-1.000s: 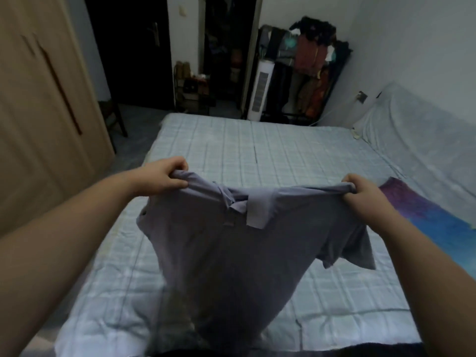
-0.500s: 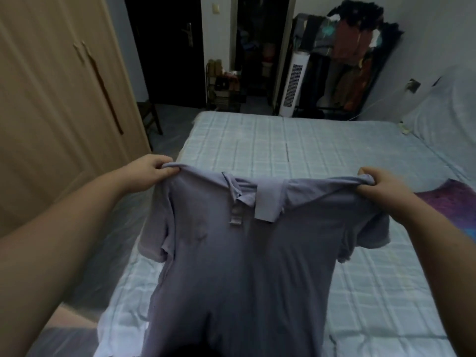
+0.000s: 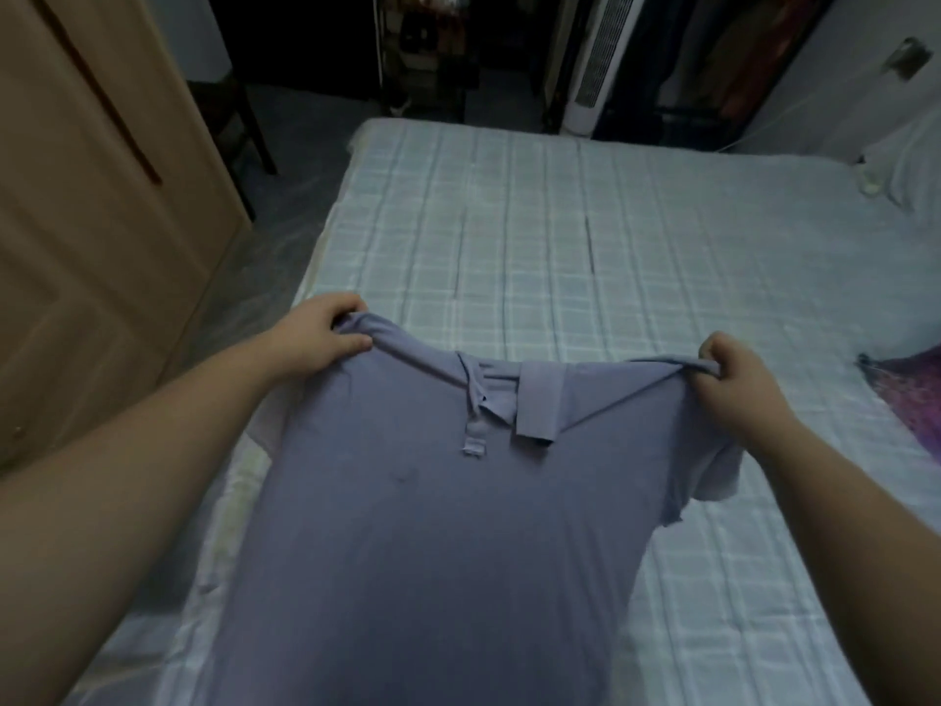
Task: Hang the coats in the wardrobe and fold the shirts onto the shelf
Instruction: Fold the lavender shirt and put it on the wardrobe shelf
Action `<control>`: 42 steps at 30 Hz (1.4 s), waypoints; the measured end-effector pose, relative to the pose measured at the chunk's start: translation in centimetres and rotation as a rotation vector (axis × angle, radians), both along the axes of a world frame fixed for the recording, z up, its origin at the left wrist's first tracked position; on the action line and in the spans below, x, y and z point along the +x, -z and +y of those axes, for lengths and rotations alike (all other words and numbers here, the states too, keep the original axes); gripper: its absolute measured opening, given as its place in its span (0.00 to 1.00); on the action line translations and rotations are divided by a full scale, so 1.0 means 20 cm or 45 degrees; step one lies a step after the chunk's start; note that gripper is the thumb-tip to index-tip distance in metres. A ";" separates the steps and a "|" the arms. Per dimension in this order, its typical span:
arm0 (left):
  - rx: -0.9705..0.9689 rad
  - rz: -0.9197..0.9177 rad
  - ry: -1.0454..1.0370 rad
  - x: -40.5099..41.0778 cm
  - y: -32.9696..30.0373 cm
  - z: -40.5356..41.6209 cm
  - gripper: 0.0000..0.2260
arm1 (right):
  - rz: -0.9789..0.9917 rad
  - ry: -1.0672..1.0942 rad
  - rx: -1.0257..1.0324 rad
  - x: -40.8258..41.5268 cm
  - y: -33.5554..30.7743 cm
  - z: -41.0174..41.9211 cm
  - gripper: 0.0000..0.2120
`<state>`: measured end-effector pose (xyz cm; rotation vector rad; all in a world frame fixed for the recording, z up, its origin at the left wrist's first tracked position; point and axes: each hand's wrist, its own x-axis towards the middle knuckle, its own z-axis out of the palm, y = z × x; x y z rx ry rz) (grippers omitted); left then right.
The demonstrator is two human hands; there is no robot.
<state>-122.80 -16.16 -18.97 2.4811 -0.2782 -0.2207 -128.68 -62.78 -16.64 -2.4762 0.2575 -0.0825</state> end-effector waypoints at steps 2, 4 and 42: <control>-0.059 -0.123 -0.106 0.23 0.14 -0.05 0.09 | -0.059 0.092 -0.112 0.22 0.15 0.00 0.05; -0.009 -0.242 -0.138 0.46 0.36 -0.10 0.11 | -0.109 0.160 -0.225 0.48 0.36 -0.01 0.05; 0.607 -0.042 0.548 -1.12 1.98 -0.51 0.33 | 0.210 -0.655 -0.425 -0.85 2.05 0.01 0.34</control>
